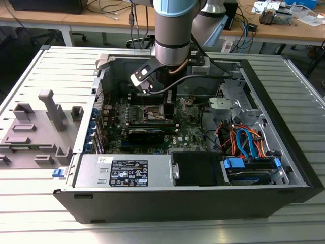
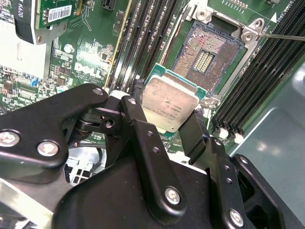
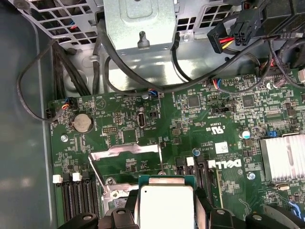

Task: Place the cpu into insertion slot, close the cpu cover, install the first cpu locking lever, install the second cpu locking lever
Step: 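Place the cpu into insertion slot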

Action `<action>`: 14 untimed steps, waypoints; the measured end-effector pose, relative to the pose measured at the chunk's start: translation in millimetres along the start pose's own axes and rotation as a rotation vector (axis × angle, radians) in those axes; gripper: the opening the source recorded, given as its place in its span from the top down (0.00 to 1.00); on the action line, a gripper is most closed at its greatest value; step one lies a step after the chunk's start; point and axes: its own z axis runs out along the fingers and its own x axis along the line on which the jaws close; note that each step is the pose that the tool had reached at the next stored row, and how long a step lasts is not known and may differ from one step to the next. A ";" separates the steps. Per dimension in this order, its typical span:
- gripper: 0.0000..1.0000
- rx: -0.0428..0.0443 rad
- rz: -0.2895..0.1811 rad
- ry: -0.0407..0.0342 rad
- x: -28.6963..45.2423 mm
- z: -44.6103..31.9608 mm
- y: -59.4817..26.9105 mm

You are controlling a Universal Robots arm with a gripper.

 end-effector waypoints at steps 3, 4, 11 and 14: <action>0.45 0.0000 -0.002 0.0001 0.0 0.0 0.0; 0.45 0.0001 -0.004 0.0002 0.0 0.0 0.0; 0.45 0.0002 -0.008 0.0003 -0.1 1.4 -0.5; 0.45 0.0002 -0.013 0.0008 2.5 2.1 -2.3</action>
